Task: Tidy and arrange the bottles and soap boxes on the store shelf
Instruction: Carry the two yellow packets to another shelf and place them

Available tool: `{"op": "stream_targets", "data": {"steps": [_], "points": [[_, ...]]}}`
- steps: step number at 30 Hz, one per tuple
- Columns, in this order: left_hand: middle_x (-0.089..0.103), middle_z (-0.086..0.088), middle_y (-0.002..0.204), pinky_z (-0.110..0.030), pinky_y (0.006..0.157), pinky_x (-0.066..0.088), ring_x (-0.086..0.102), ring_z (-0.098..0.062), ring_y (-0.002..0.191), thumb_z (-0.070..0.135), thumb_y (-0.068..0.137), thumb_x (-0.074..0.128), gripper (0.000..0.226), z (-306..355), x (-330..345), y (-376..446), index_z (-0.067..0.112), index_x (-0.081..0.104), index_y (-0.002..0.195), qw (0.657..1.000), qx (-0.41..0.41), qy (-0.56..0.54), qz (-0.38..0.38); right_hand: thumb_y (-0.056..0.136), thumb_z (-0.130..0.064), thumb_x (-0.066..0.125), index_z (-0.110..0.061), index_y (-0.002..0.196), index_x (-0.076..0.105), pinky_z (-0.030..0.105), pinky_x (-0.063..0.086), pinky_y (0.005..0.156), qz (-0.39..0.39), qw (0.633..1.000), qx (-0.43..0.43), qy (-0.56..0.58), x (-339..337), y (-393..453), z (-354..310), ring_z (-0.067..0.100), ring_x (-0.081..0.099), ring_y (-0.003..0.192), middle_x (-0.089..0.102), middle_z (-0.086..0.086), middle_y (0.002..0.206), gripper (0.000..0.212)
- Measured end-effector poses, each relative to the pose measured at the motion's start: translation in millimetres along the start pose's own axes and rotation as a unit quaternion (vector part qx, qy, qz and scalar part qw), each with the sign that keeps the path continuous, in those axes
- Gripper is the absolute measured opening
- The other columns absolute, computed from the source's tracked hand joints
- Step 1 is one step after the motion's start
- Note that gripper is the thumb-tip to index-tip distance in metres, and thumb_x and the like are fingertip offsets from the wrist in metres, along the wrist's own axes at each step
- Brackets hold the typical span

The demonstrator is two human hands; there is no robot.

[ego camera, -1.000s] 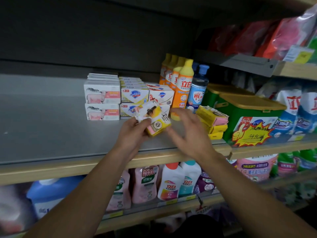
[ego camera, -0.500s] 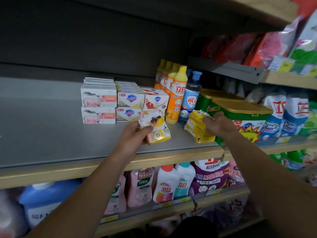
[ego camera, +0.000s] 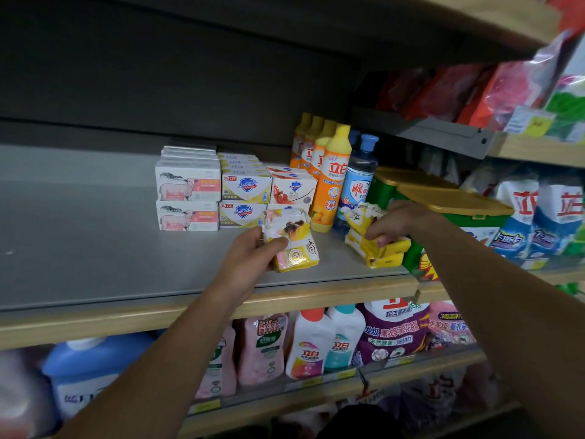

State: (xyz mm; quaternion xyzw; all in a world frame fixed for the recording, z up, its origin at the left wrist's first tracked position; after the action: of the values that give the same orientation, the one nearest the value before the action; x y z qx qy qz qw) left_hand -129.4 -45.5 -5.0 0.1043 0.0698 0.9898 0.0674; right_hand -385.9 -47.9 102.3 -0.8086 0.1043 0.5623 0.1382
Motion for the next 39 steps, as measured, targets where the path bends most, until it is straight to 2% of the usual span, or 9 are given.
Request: {"op": "stream_targets", "data": {"steps": [2, 6, 9, 13, 18, 29, 32, 36, 39], "points": [[0.073, -0.01, 0.108, -0.054, 0.091, 0.053, 0.069, -0.028, 0.1, 0.011, 0.089, 0.065, 0.024, -0.7, -0.5, 0.5, 0.008, 0.065, 0.113, 1.0, 0.002, 0.002, 0.0, 0.071, -0.018, 0.08, -0.009, 0.074, 0.054, 0.013, 0.039, 0.043, 0.032, 0.999, -0.015, -0.023, 5.0, 1.5, -2.8, 0.007, 0.058, 0.051, 0.066, 0.0, 0.063, 0.028], [0.073, -0.008, 0.109, -0.052, 0.091, 0.054, 0.069, -0.027, 0.101, 0.012, 0.09, 0.064, 0.024, -1.2, -0.5, 0.3, 0.011, 0.065, 0.114, 1.0, 0.007, 0.001, -0.008, 0.077, -0.027, 0.078, -0.009, 0.109, 0.052, 0.032, 0.051, 0.075, 0.121, 0.989, -0.072, -0.035, 20.9, -0.7, -3.9, 0.026, 0.063, 0.092, 0.064, 0.01, 0.105, 0.045], [0.073, -0.009, 0.107, -0.049, 0.09, 0.055, 0.069, -0.027, 0.101, 0.01, 0.09, 0.063, 0.019, 3.2, 0.3, -2.4, 0.01, 0.067, 0.109, 1.0, 0.008, -0.022, 0.008, 0.079, -0.024, 0.076, -0.01, 0.103, 0.059, 0.035, 0.054, 0.073, 0.148, 0.969, -0.112, 0.162, 29.8, -17.5, -3.8, 0.022, 0.063, 0.085, 0.066, 0.007, 0.099, 0.032], [0.075, -0.005, 0.099, -0.04, 0.075, 0.057, 0.071, -0.025, 0.097, 0.014, 0.09, 0.063, 0.01, 13.9, -3.5, -22.9, 0.02, 0.069, 0.084, 0.997, -0.003, -0.066, 0.031, 0.081, -0.006, 0.074, -0.014, 0.1, 0.065, 0.031, 0.06, 0.063, -0.005, 0.828, -0.077, 0.555, 65.1, -62.1, -1.5, 0.017, 0.069, 0.071, 0.071, 0.005, 0.085, 0.022], [0.074, -0.009, 0.099, -0.039, 0.065, 0.058, 0.072, -0.026, 0.09, 0.02, 0.093, 0.059, 0.01, 16.0, -22.2, -87.9, 0.017, 0.066, 0.099, 0.99, -0.04, -0.124, 0.053, 0.082, -0.004, 0.073, -0.02, 0.096, 0.064, 0.032, 0.059, 0.067, -0.102, 0.73, -0.073, 0.672, 120.1, -119.1, 1.6, 0.013, 0.074, 0.075, 0.075, -0.004, 0.078, 0.023], [0.074, -0.009, 0.094, -0.037, 0.054, 0.056, 0.073, -0.022, 0.075, 0.027, 0.092, 0.057, 0.02, -75.1, -90.8, -248.9, 0.017, 0.066, 0.108, 0.954, -0.208, -0.165, 0.138, 0.086, -0.023, 0.071, -0.021, 0.11, 0.063, 0.033, 0.057, 0.058, -0.209, 0.706, 0.072, 0.673, 284.9, -237.9, 24.1, 0.023, 0.073, 0.071, 0.076, 0.001, 0.086, 0.025], [0.072, -0.011, 0.093, -0.038, 0.058, 0.056, 0.071, -0.023, 0.075, 0.026, 0.085, 0.066, 0.017, -111.0, -107.2, -275.0, 0.019, 0.072, 0.1, 0.954, -0.233, -0.112, 0.151, 0.09, -0.022, 0.067, -0.021, 0.097, 0.065, 0.032, 0.057, 0.055, -0.203, 0.727, 0.109, 0.647, 322.1, -254.8, 29.6, 0.025, 0.066, 0.061, 0.07, 0.0, 0.067, 0.008], [0.075, -0.011, 0.092, -0.039, 0.059, 0.056, 0.073, -0.026, 0.077, 0.031, 0.056, 0.081, 0.035, -149.8, -117.1, -294.7, 0.021, 0.077, 0.09, 0.935, -0.287, -0.125, 0.168, 0.089, -0.018, 0.069, -0.01, 0.106, 0.068, 0.033, 0.057, 0.059, -0.218, 0.772, 0.148, 0.578, 366.7, -259.7, 39.4, 0.028, 0.071, 0.088, 0.071, 0.014, 0.099, 0.019], [0.075, -0.014, 0.092, -0.036, 0.056, 0.057, 0.073, -0.028, 0.077, 0.022, 0.065, 0.08, 0.029, -178.6, -127.0, -302.2, 0.013, 0.075, 0.092, 0.91, -0.325, -0.127, 0.222, 0.09, -0.019, 0.068, -0.012, 0.105, 0.067, 0.036, 0.061, 0.065, -0.24, 0.797, 0.176, 0.526, 397.2, -255.9, 47.1, 0.026, 0.068, 0.097, 0.069, 0.011, 0.107, 0.016]]}}
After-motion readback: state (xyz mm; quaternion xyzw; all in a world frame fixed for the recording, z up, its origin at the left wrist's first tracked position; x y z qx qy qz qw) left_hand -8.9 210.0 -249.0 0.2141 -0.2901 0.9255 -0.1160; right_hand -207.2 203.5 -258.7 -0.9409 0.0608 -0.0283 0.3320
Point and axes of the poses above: each hand's wrist, its own y-axis towards the middle knuckle, its own x-axis out of the palm, z = x × y, the point moved 4 cm from there along y, towards the middle knuckle
